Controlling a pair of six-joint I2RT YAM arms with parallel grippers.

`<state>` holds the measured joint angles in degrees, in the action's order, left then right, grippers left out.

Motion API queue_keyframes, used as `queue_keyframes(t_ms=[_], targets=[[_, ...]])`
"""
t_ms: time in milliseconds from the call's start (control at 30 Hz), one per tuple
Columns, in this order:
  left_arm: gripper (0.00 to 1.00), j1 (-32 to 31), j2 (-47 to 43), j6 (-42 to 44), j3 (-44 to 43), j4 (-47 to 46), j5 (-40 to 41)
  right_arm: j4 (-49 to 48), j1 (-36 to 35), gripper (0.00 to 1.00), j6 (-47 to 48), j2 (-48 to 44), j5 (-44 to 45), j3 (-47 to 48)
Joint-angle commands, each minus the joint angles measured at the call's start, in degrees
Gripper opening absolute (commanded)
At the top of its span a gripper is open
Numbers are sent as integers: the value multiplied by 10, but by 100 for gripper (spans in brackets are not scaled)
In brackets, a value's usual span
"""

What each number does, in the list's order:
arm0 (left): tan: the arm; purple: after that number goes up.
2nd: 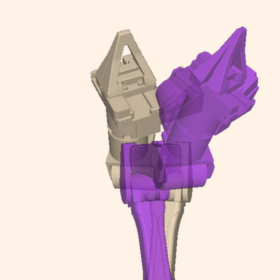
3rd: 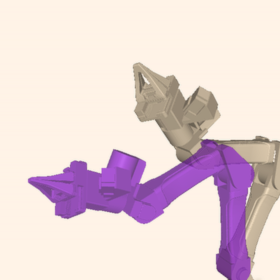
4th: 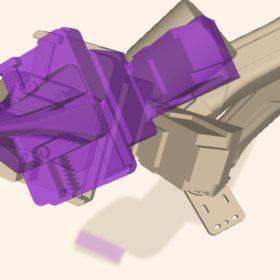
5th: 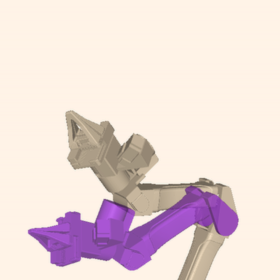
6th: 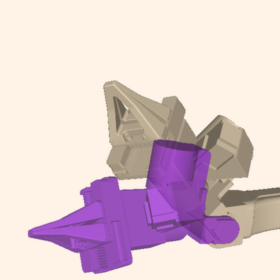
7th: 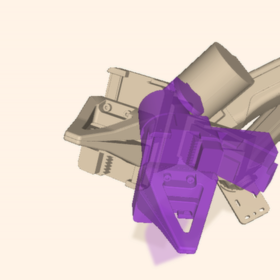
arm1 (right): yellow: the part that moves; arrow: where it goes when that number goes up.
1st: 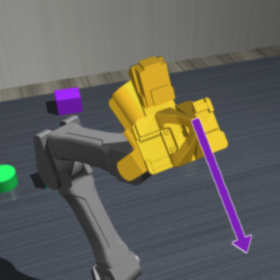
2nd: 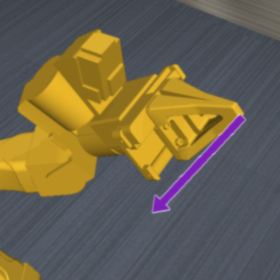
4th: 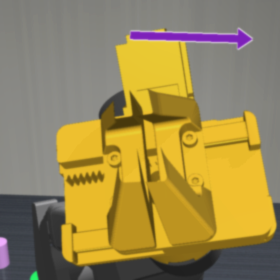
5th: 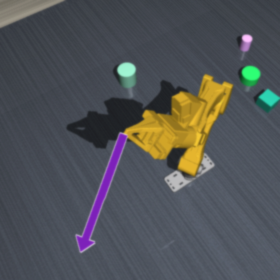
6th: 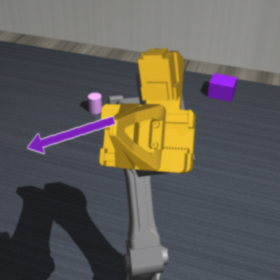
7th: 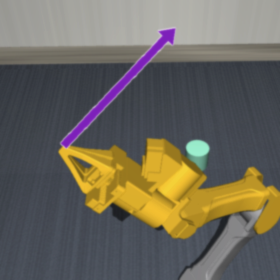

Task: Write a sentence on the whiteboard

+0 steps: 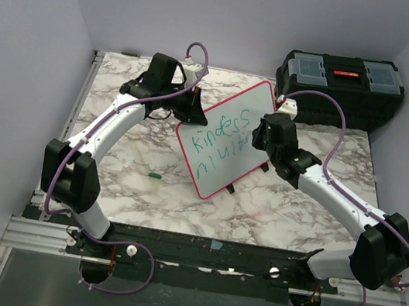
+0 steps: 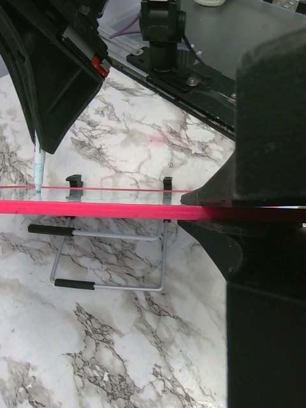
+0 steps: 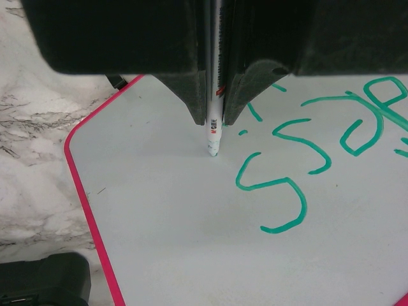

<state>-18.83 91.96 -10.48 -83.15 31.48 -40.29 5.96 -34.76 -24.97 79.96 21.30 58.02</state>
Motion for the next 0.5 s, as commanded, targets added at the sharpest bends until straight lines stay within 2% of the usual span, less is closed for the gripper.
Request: queue_keyframes(t_ms=[0, 300, 467], targets=[[0, 2, -16, 39, 2, -6, 44, -17, 4, 1, -10, 7, -20, -9], [0, 2, -18, 37, 3, -7, 43, -14, 4, 1, -33, -22, -27, -83], [0, 2, -17, 36, 2, -8, 42, -9, 4, 1, -36, -36, -23, -91]])
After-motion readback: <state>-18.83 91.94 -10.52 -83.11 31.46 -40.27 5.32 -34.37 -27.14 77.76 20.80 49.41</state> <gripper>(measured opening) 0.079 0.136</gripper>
